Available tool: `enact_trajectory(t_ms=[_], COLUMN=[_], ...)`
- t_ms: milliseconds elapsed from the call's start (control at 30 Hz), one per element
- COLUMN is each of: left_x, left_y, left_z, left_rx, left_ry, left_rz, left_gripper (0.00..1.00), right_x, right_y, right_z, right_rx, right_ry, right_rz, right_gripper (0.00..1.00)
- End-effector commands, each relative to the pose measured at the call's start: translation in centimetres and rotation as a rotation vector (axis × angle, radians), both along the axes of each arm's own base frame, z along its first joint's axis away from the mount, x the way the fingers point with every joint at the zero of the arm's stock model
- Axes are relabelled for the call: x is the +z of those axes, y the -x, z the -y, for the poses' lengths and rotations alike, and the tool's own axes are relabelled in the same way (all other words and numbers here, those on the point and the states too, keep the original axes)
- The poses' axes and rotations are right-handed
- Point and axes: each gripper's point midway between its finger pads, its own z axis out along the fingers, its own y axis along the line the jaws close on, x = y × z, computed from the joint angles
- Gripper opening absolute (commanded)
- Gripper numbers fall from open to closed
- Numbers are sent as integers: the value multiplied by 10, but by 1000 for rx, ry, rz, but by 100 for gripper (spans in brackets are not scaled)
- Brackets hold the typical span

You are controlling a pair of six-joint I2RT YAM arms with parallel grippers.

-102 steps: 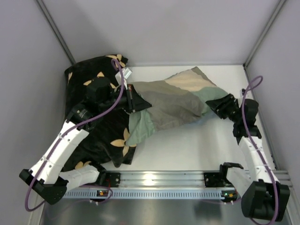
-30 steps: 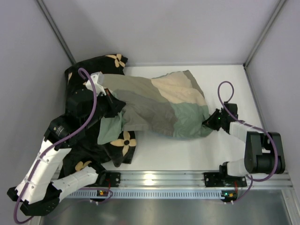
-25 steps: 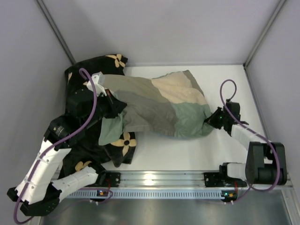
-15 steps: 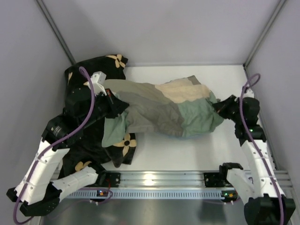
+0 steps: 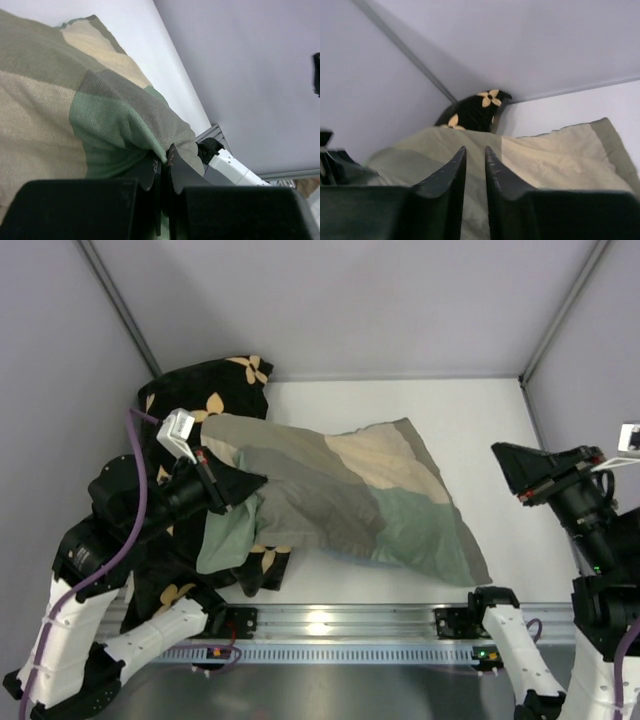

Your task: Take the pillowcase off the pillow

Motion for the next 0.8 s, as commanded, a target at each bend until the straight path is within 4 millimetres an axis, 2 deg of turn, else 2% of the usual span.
enact_trajectory(t_ms=[0, 33, 100, 133, 167, 200, 267, 300, 333, 367, 433, 500, 600, 700, 767], left_x=[45, 41, 42, 42, 42, 43, 47, 48, 48, 50, 49, 49, 46, 42, 41], left_y=[7, 4, 2, -1, -3, -5, -14, -17, -23, -26, -33, -36, -37, -34, -31], left_z=[5, 8, 9, 8, 7, 5, 3, 5, 8, 9, 14, 12, 7, 6, 5], left_rx=[-38, -42, -41, -28, -16, 0, 36, 39, 43, 47, 46, 59, 82, 75, 73], left_ry=[119, 111, 109, 104, 100, 97, 101, 101, 97, 93, 79, 66, 51, 48, 55], left_rz=[104, 91, 95, 98, 102, 108, 127, 130, 125, 131, 125, 137, 149, 147, 146], left_gripper=[0, 0, 0, 0, 0, 0, 0, 0, 0, 0, 0, 0, 0, 0, 0], right_x=[-87, -95, -127, -144, -157, -178, -194, -218, -224, -230, -259, -290, -325, -348, -349], right_y=[-11, -11, -3, 5, 0, -1, -2, 0, -1, -7, -11, -9, -7, -15, -29], right_z=[-36, -48, -60, -54, -45, -44, -49, -59, -63, -64, -60, -56, -60, -58, -67], right_rx=[280, 377, 495, 455, 386, 375, 397, 460, 475, 456, 415, 391, 431, 427, 461], right_ry=[77, 77, 83, 111, 146, 157, 98, 36, -9, -47, -45, -37, -38, -15, -63], right_rz=[-295, -296, -344, -398, -417, -470, -523, -592, -604, -623, -722, -830, -920, -948, -928], right_gripper=[24, 59, 70, 77, 79, 81, 82, 82, 82, 83, 84, 84, 84, 85, 85])
